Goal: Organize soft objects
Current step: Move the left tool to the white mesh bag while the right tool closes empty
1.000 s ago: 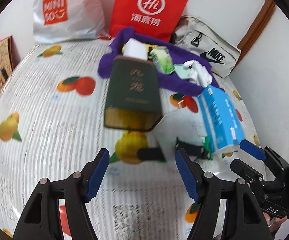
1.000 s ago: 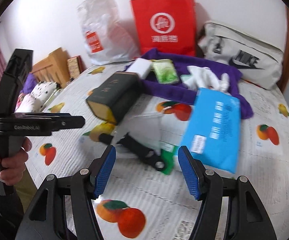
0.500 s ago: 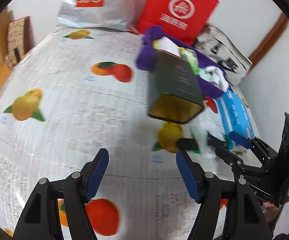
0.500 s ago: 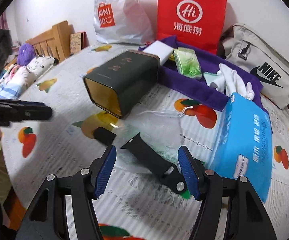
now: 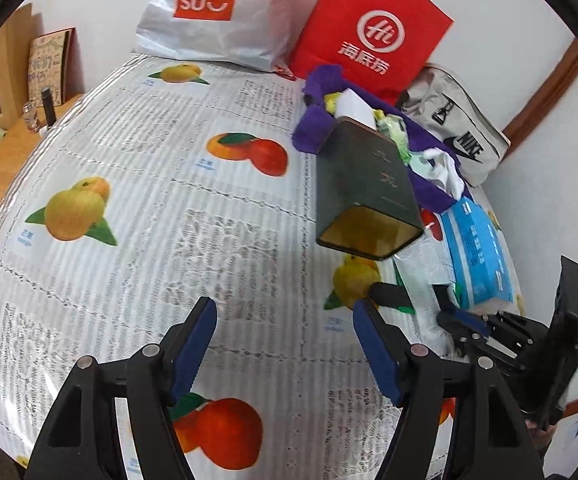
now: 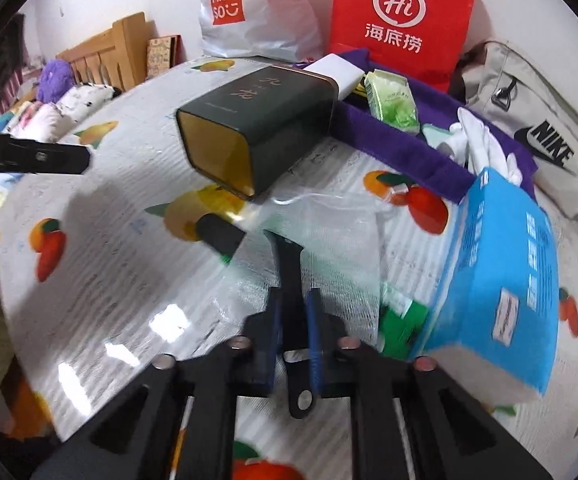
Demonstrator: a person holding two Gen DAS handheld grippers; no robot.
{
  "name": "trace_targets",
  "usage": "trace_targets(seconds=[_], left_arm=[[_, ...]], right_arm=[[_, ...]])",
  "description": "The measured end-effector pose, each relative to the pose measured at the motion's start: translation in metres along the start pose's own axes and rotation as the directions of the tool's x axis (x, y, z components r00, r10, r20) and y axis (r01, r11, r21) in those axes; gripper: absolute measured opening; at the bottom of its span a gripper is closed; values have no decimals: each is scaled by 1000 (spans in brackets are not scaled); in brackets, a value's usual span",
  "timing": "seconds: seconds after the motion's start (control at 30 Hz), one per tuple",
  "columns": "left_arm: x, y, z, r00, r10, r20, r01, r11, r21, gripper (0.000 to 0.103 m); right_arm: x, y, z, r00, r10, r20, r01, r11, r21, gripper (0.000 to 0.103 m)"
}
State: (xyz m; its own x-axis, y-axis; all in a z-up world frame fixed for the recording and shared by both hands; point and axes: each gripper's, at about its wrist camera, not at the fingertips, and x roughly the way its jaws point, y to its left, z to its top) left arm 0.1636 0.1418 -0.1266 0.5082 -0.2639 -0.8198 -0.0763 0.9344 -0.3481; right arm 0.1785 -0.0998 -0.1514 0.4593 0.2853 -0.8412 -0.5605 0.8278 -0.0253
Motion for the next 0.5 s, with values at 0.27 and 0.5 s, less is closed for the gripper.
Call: trace_targets(seconds=[0.27, 0.5], left_arm=[[9, -20, -13, 999, -16, -30, 17, 999, 43, 69], [23, -36, -22, 997, -13, -74, 19, 997, 77, 69]], right_arm=[[-29, -14, -21, 996, 91, 19, -93, 987, 130, 3], [-7, -15, -33, 994, 98, -37, -92, 984, 150, 5]])
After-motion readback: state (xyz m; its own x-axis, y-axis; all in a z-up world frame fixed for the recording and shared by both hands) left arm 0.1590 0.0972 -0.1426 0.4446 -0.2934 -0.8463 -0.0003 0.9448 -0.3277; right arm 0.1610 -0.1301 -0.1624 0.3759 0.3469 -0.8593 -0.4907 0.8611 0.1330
